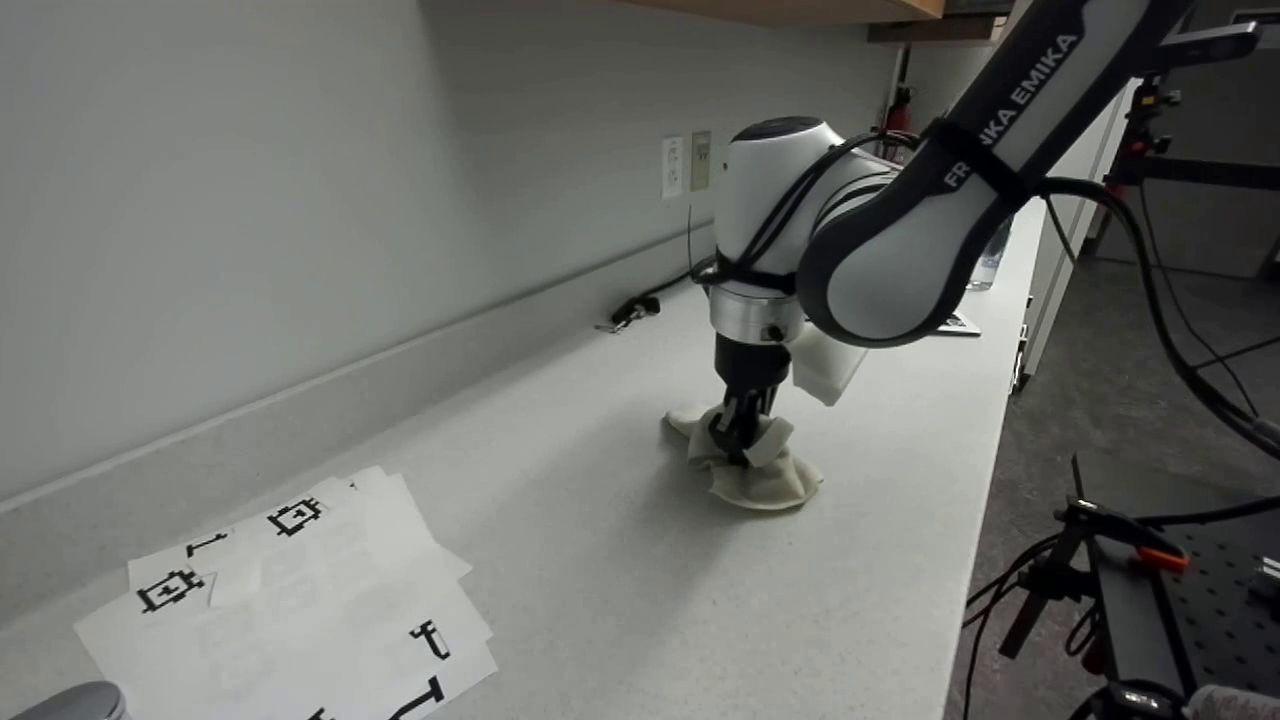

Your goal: Use the cloth to wipe the counter

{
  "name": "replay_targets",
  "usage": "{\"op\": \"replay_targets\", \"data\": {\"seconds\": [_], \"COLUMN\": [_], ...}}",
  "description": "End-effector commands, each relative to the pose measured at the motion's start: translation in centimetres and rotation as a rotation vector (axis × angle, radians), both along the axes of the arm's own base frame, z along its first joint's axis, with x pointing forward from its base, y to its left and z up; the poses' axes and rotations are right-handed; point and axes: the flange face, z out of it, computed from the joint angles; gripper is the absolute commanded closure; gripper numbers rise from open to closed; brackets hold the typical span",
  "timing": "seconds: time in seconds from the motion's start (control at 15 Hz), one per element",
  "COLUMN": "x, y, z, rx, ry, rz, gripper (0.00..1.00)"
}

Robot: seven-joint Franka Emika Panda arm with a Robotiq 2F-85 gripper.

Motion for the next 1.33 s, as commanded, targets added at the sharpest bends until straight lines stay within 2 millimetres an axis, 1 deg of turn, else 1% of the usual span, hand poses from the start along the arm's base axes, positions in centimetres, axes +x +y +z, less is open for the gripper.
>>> {"op": "replay_targets", "data": {"seconds": [0.0, 0.2, 0.4, 0.6, 0.87, 1.07, 1.13, 1.27], "x": [-2.9, -2.3, -0.8, 1.6, 5.4, 8.6, 9.5, 11.4], "y": [-1.7, -1.5, -0.8, 0.1, 1.0, 1.7, 1.9, 2.5], "z": [-0.4, 1.2, 3.5, 6.1, 8.5, 9.4, 9.5, 8.8], "rx": [0.014, -0.004, -0.016, -0.03, -0.014, 0.001, 0.005, 0.007], "ry": [0.012, -0.046, -0.12, -0.198, -0.27, -0.317, -0.327, -0.33], "rz": [0.006, 0.01, 0.026, 0.041, 0.003, -0.041, -0.051, -0.069], "gripper": [0.96, 0.96, 0.96, 0.96, 0.96, 0.96, 0.96, 0.96]}}
